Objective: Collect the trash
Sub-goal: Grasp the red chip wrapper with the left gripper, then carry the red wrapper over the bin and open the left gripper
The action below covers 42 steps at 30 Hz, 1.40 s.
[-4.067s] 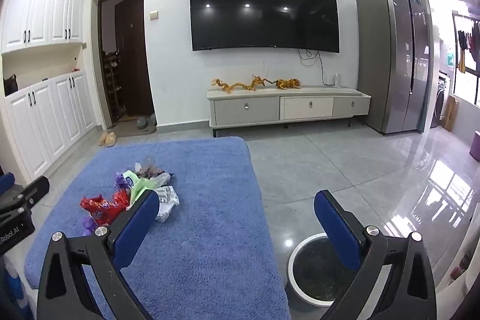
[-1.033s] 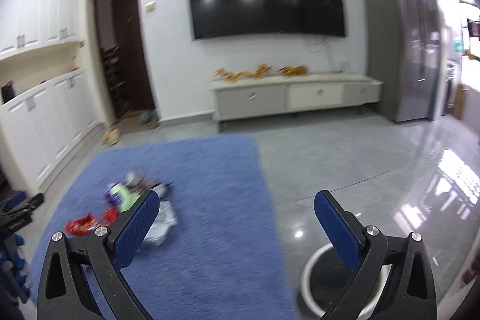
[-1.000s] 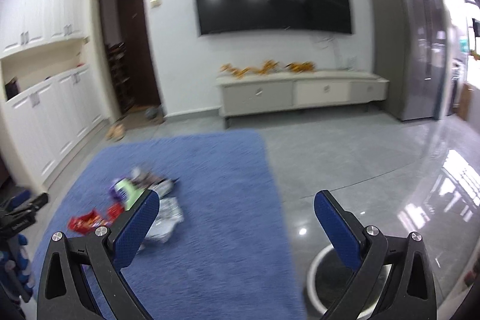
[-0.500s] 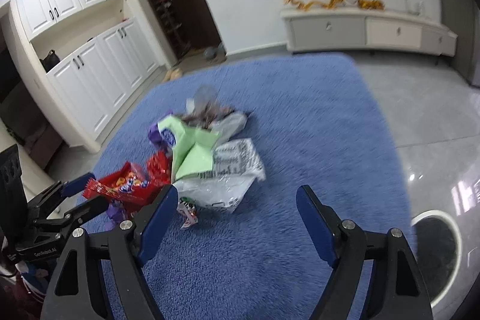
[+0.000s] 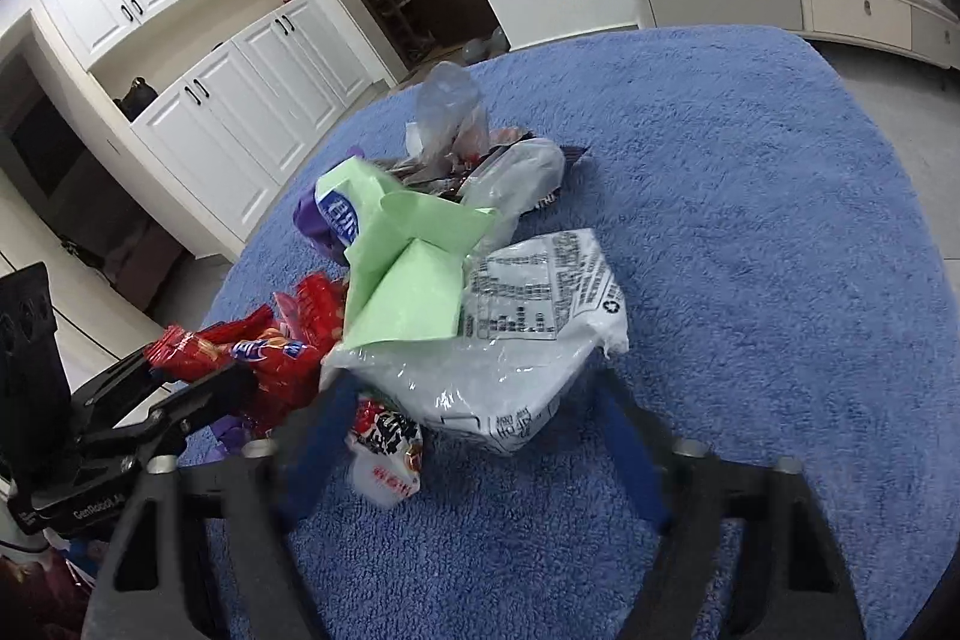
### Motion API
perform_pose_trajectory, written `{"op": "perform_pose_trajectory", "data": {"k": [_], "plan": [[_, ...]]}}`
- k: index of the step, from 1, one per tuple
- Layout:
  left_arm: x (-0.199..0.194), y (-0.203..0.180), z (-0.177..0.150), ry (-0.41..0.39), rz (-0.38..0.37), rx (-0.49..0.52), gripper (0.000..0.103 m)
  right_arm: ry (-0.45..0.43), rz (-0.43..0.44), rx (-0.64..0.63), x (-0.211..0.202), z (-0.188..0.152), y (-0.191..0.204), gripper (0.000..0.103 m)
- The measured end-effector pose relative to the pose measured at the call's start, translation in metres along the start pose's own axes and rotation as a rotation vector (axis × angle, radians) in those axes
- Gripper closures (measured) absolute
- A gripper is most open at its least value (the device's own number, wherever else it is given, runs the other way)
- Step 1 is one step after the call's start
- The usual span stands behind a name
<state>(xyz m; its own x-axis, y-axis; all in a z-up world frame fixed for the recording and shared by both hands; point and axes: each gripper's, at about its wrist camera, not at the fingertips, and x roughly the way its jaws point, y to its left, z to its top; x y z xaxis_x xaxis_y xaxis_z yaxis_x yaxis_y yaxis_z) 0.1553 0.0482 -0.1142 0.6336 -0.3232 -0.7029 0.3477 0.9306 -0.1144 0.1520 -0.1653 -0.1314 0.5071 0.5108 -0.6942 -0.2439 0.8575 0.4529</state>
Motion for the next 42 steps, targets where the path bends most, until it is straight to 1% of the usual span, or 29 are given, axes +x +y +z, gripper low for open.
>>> {"op": "perform_pose_trajectory", "data": {"k": [1, 2, 3, 4, 7, 10, 17, 20, 23, 27, 31, 33, 35, 36, 39, 42], "plan": [[-0.001, -0.001, 0.000, -0.003, 0.005, 0.000, 0.058, -0.001, 0.004, 0.001, -0.001, -0.001, 0.000, 0.052], [-0.003, 0.000, -0.002, -0.004, 0.004, -0.003, 0.064, -0.007, 0.003, -0.004, -0.004, -0.002, 0.000, 0.056], [-0.004, 0.001, -0.002, -0.004, 0.002, -0.010, 0.068, -0.009, 0.004, -0.007, -0.007, -0.003, -0.001, 0.061], [-0.006, 0.001, -0.002, -0.006, 0.000, -0.016, 0.069, -0.013, 0.005, -0.007, -0.009, -0.004, -0.001, 0.067], [-0.017, 0.001, -0.001, -0.027, 0.005, -0.021, 0.073, -0.028, -0.004, -0.018, -0.021, -0.007, -0.002, 0.075], [-0.030, -0.001, 0.001, -0.055, 0.010, -0.020, 0.074, -0.042, -0.008, -0.024, -0.031, -0.011, -0.001, 0.079], [-0.060, -0.011, 0.000, -0.102, 0.009, -0.030, 0.077, -0.104, -0.011, -0.020, -0.073, -0.030, -0.002, 0.083], [-0.067, -0.023, 0.006, -0.108, -0.010, -0.043, 0.078, -0.136, -0.015, -0.022, -0.094, -0.034, -0.004, 0.083], [-0.072, -0.041, 0.012, -0.114, -0.030, -0.027, 0.078, -0.176, -0.030, -0.020, -0.118, -0.039, -0.012, 0.083], [-0.071, -0.078, 0.028, -0.120, -0.081, 0.011, 0.079, -0.241, -0.075, 0.005, -0.158, -0.046, -0.040, 0.084], [-0.058, -0.126, 0.050, -0.109, -0.162, 0.059, 0.079, -0.294, -0.140, 0.051, -0.192, -0.058, -0.081, 0.084], [-0.044, -0.160, 0.062, -0.093, -0.211, 0.099, 0.079, -0.309, -0.181, 0.081, -0.205, -0.066, -0.103, 0.084], [-0.031, -0.189, 0.071, -0.077, -0.244, 0.139, 0.080, -0.315, -0.223, 0.124, -0.215, -0.076, -0.129, 0.090], [-0.021, -0.211, 0.075, -0.064, -0.268, 0.171, 0.080, -0.316, -0.240, 0.146, -0.218, -0.082, -0.141, 0.090], [0.008, -0.260, 0.081, -0.019, -0.319, 0.236, 0.080, -0.320, -0.287, 0.237, -0.227, -0.105, -0.180, 0.090], [0.039, -0.302, 0.082, 0.033, -0.355, 0.281, 0.080, -0.315, -0.318, 0.317, -0.232, -0.126, -0.215, 0.090]]}}
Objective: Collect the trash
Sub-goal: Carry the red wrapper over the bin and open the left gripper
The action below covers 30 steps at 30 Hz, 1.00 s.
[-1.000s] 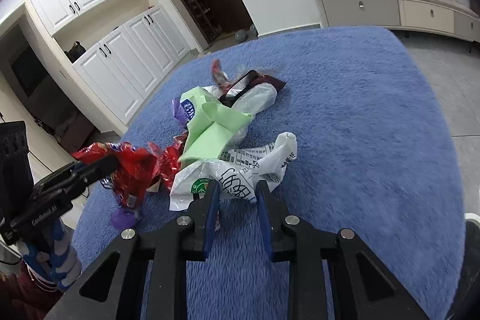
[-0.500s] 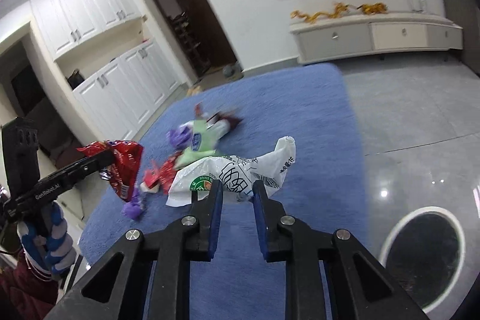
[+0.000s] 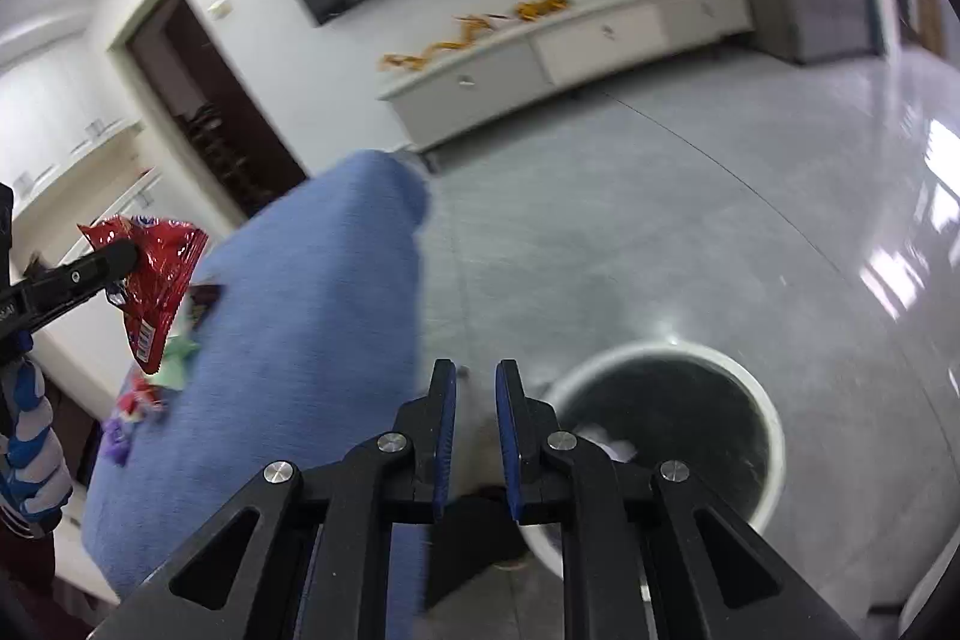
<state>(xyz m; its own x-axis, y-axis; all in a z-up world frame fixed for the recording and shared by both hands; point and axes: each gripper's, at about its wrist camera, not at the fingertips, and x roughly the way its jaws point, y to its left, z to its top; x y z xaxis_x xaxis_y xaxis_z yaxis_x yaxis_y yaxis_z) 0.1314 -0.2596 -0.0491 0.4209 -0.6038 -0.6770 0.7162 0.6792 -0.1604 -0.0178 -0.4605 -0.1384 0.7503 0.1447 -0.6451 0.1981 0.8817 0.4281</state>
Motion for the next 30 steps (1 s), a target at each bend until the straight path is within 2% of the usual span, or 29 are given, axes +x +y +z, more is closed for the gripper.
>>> {"op": "perform_pose_trajectory", "data": {"k": [4, 7, 9, 11, 12, 15, 21, 27, 30], "plan": [[0.051, -0.032, 0.009, 0.062, -0.061, 0.044, 0.079, 0.026, -0.036, 0.082, 0.007, -0.010, -0.040, 0.090], [0.074, -0.052, 0.014, 0.085, -0.083, 0.071, 0.078, 0.029, -0.057, 0.129, 0.010, -0.015, -0.063, 0.089], [0.092, -0.061, 0.017, 0.117, -0.114, 0.066, 0.060, 0.023, -0.066, 0.171, 0.010, -0.018, -0.076, 0.088], [0.106, -0.066, 0.018, 0.141, -0.132, 0.052, 0.050, 0.012, -0.077, 0.200, 0.008, -0.022, -0.089, 0.080], [0.113, -0.069, 0.019, 0.153, -0.142, 0.047, 0.048, 0.008, -0.081, 0.212, 0.007, -0.023, -0.094, 0.076], [0.125, -0.074, 0.018, 0.180, -0.158, 0.045, 0.047, -0.001, -0.090, 0.242, 0.000, -0.030, -0.109, 0.074], [0.122, -0.085, 0.013, 0.170, -0.142, 0.085, 0.046, -0.008, -0.108, 0.269, -0.008, -0.036, -0.118, 0.074], [0.088, -0.069, 0.012, 0.113, -0.102, 0.063, 0.046, -0.037, -0.111, 0.237, -0.024, -0.029, -0.103, 0.073], [0.066, -0.053, 0.012, 0.077, -0.074, 0.036, 0.046, -0.063, -0.112, 0.203, -0.036, -0.021, -0.088, 0.064]]}}
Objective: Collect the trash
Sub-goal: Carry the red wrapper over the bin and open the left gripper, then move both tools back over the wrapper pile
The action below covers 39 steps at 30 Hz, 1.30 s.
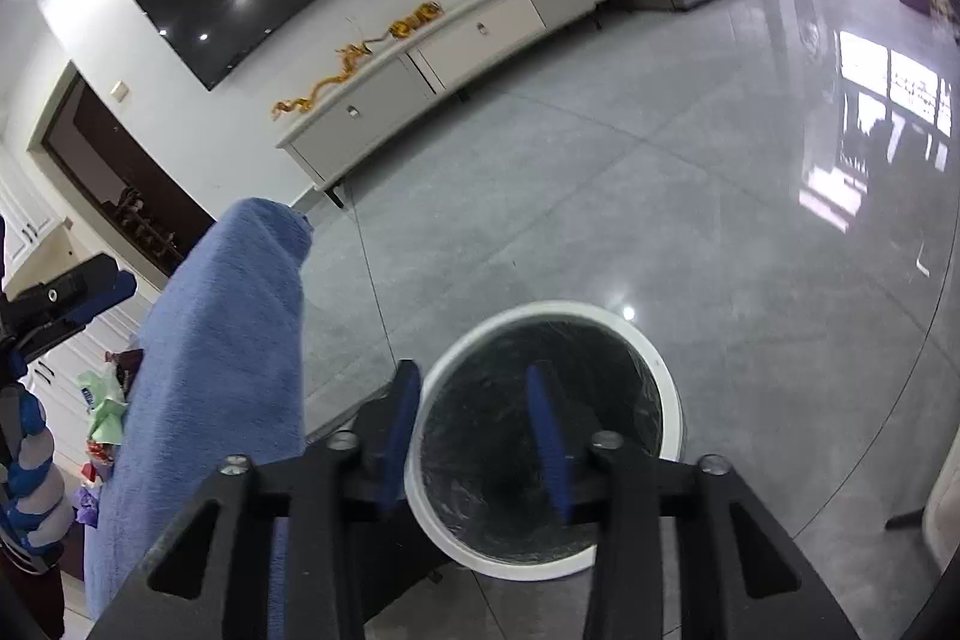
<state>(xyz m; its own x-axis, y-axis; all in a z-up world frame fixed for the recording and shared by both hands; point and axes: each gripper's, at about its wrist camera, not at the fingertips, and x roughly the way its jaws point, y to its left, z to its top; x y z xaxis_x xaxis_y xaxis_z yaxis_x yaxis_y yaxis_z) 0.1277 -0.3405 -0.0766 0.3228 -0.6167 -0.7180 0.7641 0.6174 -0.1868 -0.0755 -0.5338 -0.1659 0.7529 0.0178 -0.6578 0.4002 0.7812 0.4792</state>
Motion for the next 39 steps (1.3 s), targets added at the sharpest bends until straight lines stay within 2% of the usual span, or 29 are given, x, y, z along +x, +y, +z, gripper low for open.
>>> {"op": "perform_pose_trajectory", "data": {"k": [8, 14, 19, 27, 30, 33, 39], "plan": [[-0.083, 0.052, -0.019, -0.128, 0.124, -0.097, 0.046, -0.081, 0.026, -0.106, -0.034, 0.021, 0.054, 0.063], [-0.161, 0.103, -0.054, -0.240, 0.247, -0.191, 0.044, -0.142, 0.059, -0.201, -0.062, 0.028, 0.107, 0.062], [-0.228, 0.150, -0.097, -0.323, 0.352, -0.283, 0.044, -0.168, 0.099, -0.285, -0.077, 0.025, 0.161, 0.061], [-0.301, 0.221, -0.181, -0.371, 0.489, -0.440, 0.043, -0.152, 0.167, -0.408, -0.076, 0.008, 0.247, 0.059], [-0.314, 0.237, -0.207, -0.375, 0.535, -0.469, 0.043, -0.133, 0.189, -0.458, -0.073, -0.002, 0.276, 0.056], [-0.321, 0.251, -0.228, -0.373, 0.548, -0.500, 0.042, -0.097, 0.206, -0.504, -0.061, -0.009, 0.303, 0.053], [-0.296, 0.261, -0.249, -0.316, 0.486, -0.532, 0.039, 0.009, 0.253, -0.557, -0.023, -0.030, 0.343, 0.049]]}}
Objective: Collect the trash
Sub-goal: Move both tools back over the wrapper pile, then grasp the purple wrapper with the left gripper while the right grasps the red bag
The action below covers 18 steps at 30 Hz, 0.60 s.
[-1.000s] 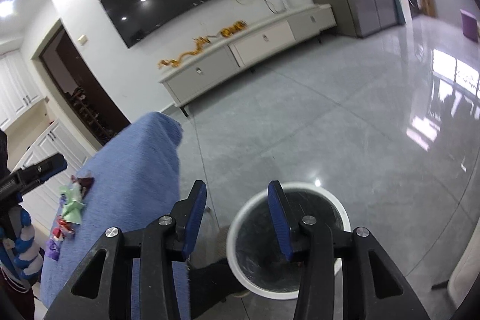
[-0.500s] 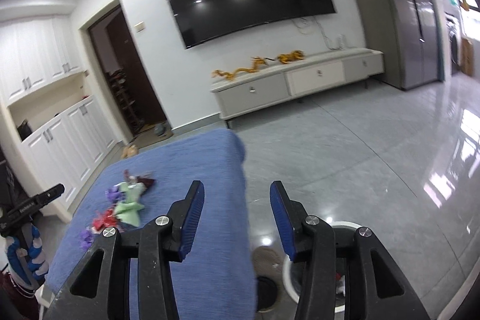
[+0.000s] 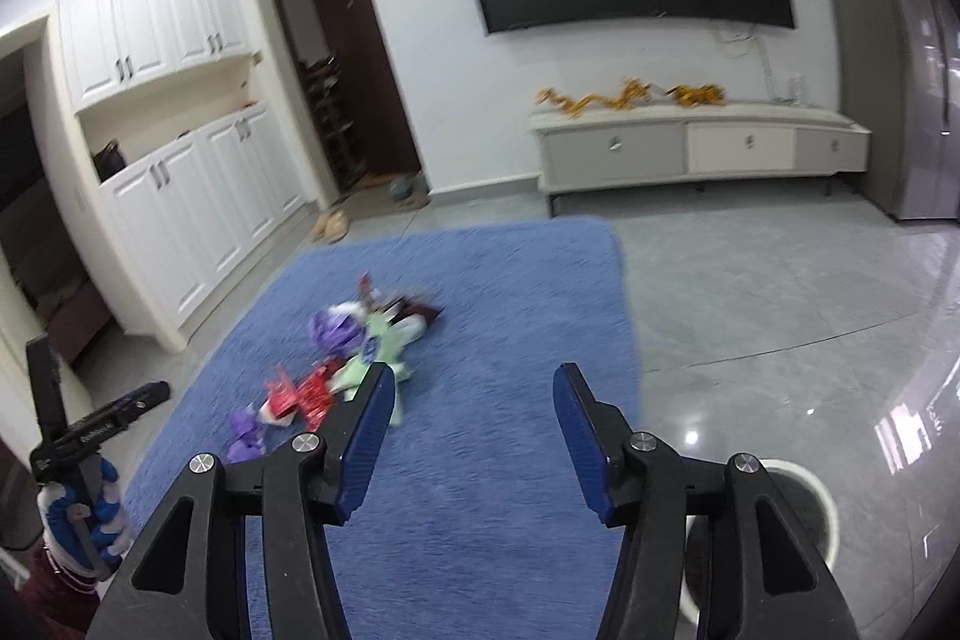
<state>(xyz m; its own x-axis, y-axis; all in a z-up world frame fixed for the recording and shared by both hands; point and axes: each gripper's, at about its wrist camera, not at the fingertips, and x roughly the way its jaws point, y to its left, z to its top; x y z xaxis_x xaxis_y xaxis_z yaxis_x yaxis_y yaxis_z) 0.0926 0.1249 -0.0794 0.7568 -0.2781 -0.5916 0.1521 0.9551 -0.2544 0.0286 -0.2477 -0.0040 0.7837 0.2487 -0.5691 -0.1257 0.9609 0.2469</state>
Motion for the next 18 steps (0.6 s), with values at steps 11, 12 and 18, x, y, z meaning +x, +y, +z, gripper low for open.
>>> {"op": "perform_pose_trajectory", "data": {"k": [11, 12, 18], "plan": [[0.065, -0.017, -0.026, 0.164, -0.058, 0.036, 0.039, 0.244, 0.143, -0.031, 0.105, -0.035, 0.037, 0.046], [0.070, -0.017, -0.027, 0.174, -0.057, 0.038, 0.039, 0.261, 0.155, -0.033, 0.114, -0.038, 0.038, 0.046], [0.089, -0.017, -0.031, 0.215, -0.070, 0.039, 0.039, 0.344, 0.235, -0.073, 0.156, -0.049, 0.054, 0.046]]}}
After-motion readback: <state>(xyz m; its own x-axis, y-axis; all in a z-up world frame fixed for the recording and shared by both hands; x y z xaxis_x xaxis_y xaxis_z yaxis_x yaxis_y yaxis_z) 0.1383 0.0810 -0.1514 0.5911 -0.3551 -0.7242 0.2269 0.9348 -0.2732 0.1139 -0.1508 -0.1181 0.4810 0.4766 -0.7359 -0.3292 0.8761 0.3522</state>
